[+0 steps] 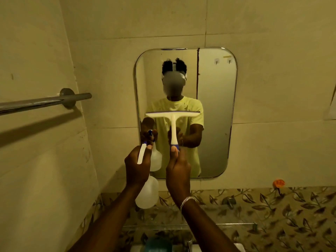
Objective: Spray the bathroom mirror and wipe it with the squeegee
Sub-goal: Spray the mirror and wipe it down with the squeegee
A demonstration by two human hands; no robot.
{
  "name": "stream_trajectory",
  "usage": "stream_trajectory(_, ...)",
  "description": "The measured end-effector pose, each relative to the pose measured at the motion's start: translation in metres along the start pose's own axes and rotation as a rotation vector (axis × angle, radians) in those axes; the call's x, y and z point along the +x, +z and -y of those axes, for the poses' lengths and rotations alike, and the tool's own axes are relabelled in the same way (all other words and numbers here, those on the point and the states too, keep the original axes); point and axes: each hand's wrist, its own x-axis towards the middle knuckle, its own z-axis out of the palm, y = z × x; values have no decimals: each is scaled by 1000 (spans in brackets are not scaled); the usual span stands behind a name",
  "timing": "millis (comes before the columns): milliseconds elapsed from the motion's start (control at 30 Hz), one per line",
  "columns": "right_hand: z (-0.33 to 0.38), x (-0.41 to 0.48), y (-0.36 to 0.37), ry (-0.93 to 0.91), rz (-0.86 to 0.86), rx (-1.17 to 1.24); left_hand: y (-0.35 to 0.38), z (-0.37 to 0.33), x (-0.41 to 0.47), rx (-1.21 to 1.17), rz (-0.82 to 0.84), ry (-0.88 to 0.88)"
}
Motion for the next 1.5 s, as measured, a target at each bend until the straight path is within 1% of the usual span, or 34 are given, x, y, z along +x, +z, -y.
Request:
stream_trajectory(167,-63,-65,-16,191,29,-113,-7,9,-7,0,8,-15)
stream_trajectory(333,-117,-111,-25,409,128,-254,-12,8,-11,9,8,-7)
stream_trajectory(400,-131,-127,-28,493,146,-279,-13,8,-13,16,1,2)
stream_trajectory(500,-142,-139,-37,591,129,-263,-18,7,-16,9,4,12)
stream_trajectory(567,-139,-139,-44,608,120,-246,-20,5,-16,4,11,14)
stream_trajectory(633,-124,-132,-48,538,96,-226,-22,4,-12,14,-2,15)
stream_trajectory(767,-67,-97,-50,312,40,-143,-22,1,-7,24,-19,16)
stream_trajectory(900,7,-32,-33,132,35,-2,-23,-2,-4,24,-28,26)
stream_trajectory(1067,95,59,-1,-70,3,22,-25,-8,0,-8,-29,60)
stream_trajectory(1200,140,103,21,-100,15,-31,-28,-9,4,8,-34,62)
stream_trajectory(1300,151,104,37,-91,57,-49,-32,-7,4,-11,-25,62)
stream_trajectory(1400,138,83,51,-136,53,-54,-34,-3,3,-36,-20,68)
stream_trajectory(1500,109,56,58,-73,71,-9,-38,2,4,10,-26,123)
